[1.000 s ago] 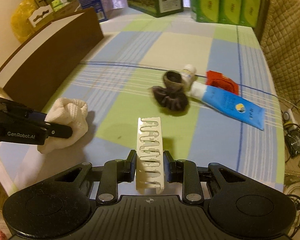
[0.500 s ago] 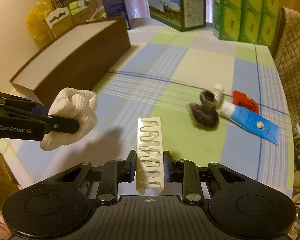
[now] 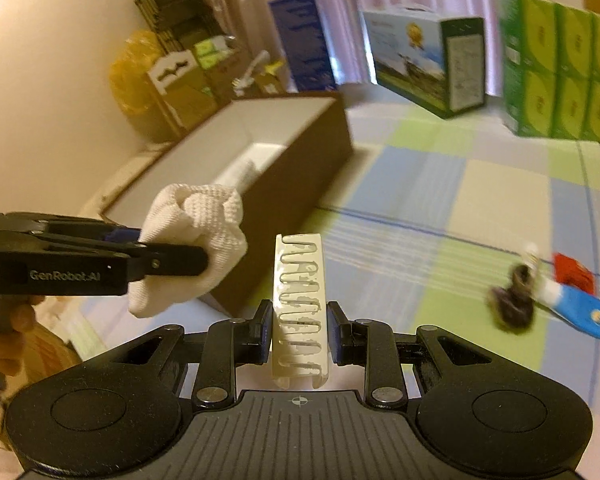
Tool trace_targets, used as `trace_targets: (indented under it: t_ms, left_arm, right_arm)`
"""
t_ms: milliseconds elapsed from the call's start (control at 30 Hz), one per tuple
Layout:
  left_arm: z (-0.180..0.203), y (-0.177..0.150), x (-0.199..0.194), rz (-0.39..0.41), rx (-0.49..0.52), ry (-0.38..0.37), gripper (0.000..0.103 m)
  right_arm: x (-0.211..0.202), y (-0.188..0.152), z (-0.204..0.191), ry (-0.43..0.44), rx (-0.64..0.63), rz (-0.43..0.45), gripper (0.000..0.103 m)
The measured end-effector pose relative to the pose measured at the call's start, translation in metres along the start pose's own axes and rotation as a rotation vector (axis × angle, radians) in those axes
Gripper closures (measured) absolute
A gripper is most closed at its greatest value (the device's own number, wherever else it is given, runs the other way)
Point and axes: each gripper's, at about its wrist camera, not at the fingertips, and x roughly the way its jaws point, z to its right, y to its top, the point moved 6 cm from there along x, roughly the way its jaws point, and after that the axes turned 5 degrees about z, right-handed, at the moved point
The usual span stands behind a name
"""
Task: Organize objects
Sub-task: 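Carry the white cloth and holder over the shoebox with both tools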
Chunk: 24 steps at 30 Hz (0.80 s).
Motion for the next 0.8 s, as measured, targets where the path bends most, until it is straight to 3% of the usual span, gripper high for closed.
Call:
trace_targets:
  t_ms: [467, 800]
  left_arm:
    - [-0.093, 0.034, -0.026, 0.078, -0.021, 0.098, 0.068]
    - [-0.144, 0.061, -0.004, 0.07, -0.004, 0.154, 0.067]
  right_arm:
    - [0.05, 0.049, -0.079, 0.1, -0.043, 0.059, 0.079]
    - [0.099, 0.081, -0.097, 0.072, -0.054, 0.059, 0.079]
